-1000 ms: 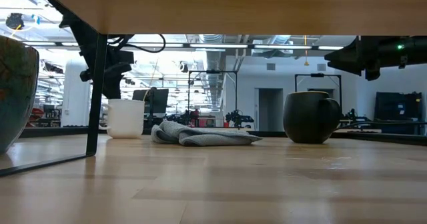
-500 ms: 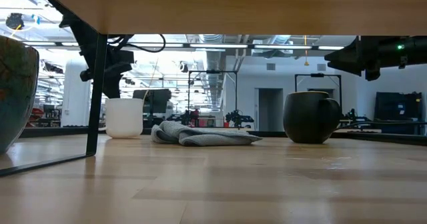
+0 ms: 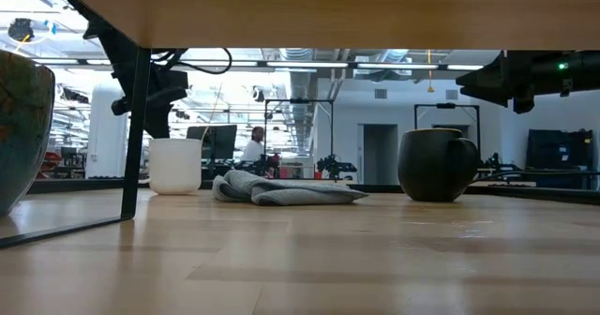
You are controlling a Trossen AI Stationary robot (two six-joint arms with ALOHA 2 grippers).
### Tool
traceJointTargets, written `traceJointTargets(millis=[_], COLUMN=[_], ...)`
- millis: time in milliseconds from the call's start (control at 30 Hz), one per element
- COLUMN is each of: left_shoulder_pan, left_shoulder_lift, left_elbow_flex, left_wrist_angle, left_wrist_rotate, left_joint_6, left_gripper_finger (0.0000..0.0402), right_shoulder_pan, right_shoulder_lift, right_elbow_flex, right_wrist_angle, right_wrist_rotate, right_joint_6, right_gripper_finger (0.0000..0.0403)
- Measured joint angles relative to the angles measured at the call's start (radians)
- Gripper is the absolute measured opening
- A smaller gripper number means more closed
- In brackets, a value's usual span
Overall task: Stack small to large cups/mugs on shelf
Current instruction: Put the white mug on the shelf
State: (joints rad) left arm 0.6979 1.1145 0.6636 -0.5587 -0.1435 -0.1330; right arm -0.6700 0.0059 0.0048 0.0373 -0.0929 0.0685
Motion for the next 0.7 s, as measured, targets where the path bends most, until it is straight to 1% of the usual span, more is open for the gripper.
traceJointTargets(millis=[133, 300, 700], left_shoulder_pan=[0.000, 0.000, 0.000], left_shoulder_lift=[0.000, -0.001, 0.000], left_elbow_flex=[0.000, 0.001, 0.001], left_wrist_angle=[-0.002, -0.030, -0.027], left_wrist_rotate=[0.003, 0.067, 0.079], left_joint_6=[-0.018, -0.013, -0.022], left_gripper_finger=[0.0001, 0.0000, 0.0000], right_shoulder_pan=[0.000, 0.000, 0.000], right_shoulder_lift=[0.000, 0.000, 0.000], right_elbow_flex=[0.000, 0.000, 0.000], right_wrist_angle=[0.000, 0.000, 0.000], right_wrist_rotate=[0.000, 0.000, 0.000], right_joint_6=[0.000, 0.000, 0.001], right_gripper_finger=[0.0240, 0.0240, 0.0240])
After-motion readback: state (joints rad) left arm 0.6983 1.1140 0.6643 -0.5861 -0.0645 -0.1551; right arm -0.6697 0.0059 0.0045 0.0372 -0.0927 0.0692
